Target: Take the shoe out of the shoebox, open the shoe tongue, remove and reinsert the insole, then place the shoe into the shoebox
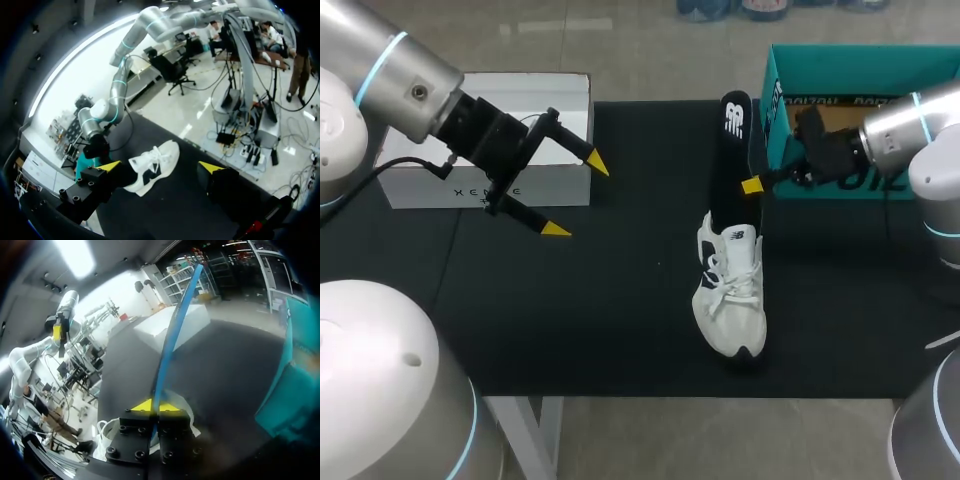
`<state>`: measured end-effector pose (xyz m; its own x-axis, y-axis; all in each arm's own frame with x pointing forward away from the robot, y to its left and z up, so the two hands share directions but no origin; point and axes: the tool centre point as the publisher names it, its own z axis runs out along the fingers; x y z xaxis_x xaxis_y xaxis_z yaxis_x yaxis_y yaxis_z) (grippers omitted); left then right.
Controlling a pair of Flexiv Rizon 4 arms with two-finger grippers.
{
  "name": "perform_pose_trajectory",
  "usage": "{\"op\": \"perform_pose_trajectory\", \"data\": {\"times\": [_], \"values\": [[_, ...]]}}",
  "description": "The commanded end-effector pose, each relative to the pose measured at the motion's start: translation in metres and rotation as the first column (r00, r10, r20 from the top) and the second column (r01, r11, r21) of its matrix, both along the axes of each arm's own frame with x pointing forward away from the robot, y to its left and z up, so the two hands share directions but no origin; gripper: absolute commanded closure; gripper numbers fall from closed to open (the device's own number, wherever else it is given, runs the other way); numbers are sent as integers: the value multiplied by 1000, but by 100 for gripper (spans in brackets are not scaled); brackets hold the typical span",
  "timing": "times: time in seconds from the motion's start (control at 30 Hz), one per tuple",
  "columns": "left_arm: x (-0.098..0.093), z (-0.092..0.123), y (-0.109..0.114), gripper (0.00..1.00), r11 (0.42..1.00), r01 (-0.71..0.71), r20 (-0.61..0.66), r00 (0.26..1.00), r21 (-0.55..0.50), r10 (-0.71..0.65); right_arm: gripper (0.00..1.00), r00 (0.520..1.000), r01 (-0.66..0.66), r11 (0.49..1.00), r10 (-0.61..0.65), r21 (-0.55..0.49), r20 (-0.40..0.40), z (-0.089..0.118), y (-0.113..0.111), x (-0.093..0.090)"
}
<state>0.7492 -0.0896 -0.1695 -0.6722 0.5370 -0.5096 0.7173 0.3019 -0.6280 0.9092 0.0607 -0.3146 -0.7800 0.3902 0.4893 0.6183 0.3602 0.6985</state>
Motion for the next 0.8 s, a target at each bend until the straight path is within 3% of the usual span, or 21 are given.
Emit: {"op": "perform_pose_trajectory", "data": {"times": [0.03, 0.37, 0.8], "values": [[0, 0, 0, 0, 1000, 1, 0, 1000, 3, -1, 100, 1000, 14, 1000, -14, 19, -11, -3, -5, -15], [0, 0, 0, 0, 1000, 1, 0, 1000, 3, -1, 100, 999, 5, 998, -3, 63, -34, -11, 6, -50], [0, 0, 0, 0, 1000, 1, 0, 1000, 3, -1, 100, 994, -43, 999, 46, 26, -95, -38, 24, -66]]}}
